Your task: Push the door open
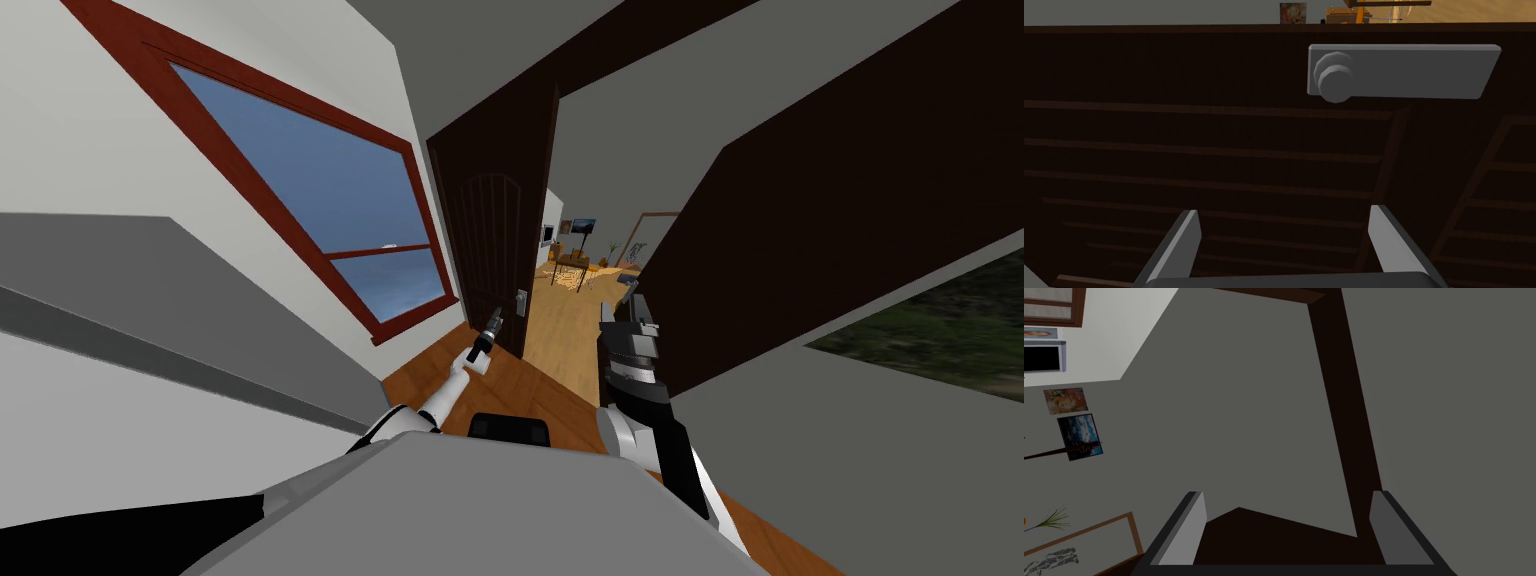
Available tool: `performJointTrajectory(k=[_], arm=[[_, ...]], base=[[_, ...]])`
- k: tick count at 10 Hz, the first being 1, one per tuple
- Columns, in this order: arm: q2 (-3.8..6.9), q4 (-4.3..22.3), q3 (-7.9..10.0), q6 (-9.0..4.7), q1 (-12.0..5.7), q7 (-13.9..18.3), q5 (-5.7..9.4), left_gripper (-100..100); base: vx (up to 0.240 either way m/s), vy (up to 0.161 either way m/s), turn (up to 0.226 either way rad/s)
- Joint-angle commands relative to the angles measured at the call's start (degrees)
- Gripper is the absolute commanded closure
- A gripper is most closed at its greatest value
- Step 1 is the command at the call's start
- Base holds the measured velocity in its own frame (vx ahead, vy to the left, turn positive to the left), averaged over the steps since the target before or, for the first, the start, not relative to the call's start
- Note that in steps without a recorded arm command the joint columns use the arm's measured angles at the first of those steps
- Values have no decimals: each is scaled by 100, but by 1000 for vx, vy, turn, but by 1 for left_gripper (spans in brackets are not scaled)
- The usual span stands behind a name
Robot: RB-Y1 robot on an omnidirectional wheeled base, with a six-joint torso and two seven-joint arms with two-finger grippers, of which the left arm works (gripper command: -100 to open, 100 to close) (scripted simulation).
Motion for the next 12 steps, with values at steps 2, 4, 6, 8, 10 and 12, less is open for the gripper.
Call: performJointTrajectory(k=[2, 4, 6, 8, 10, 12], arm=[[-39, 357, -72, 1, -222, 37, -30, -100], [-81, 624, -119, -2, -386, 54, -51, -100], [-124, 867, -162, -5, -535, 69, -71, -100], [-188, 1186, -219, -9, -732, 89, -97, -100], [-226, 1356, -249, -11, -836, 100, -111, -100], [-281, 1577, -289, -14, -972, 114, -129, -100]], base=[[75, 65, -81], [72, 66, -79], [68, 70, -75], [82, 62, -73], [77, 75, -73], [57, 51, -50]])
